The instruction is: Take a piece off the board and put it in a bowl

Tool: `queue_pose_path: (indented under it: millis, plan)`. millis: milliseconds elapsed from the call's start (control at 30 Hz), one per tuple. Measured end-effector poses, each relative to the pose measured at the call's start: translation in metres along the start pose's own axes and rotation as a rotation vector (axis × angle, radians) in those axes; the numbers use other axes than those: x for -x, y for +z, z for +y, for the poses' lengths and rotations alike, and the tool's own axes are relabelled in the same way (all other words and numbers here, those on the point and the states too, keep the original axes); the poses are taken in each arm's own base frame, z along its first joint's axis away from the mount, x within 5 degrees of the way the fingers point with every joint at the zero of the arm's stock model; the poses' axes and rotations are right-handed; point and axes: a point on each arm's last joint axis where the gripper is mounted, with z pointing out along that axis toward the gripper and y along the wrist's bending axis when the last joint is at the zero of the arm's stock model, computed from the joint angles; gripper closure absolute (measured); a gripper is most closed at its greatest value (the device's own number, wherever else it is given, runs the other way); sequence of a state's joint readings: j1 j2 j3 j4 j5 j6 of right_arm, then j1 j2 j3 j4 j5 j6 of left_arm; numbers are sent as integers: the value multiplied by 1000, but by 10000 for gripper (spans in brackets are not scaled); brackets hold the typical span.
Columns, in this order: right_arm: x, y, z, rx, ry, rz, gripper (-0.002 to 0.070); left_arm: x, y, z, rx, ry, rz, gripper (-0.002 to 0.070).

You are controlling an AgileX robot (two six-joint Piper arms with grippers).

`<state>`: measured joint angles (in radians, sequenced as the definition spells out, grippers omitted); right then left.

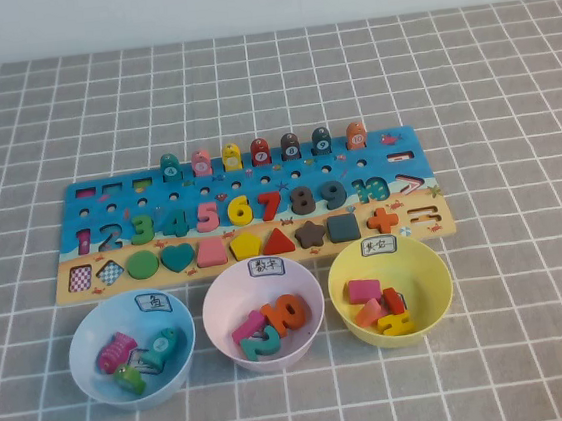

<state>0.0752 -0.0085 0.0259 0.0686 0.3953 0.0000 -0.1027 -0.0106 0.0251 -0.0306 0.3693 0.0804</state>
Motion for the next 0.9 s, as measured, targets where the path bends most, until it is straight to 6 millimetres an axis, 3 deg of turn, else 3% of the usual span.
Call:
queue_pose_path:
  millis: [633,900]
  plan:
    - [0,0,0,0,0,0,694,0,0,0,-3,-9,-4,680]
    - [0,0,0,0,0,0,694,8,0,-4,-56,-186,-85,680]
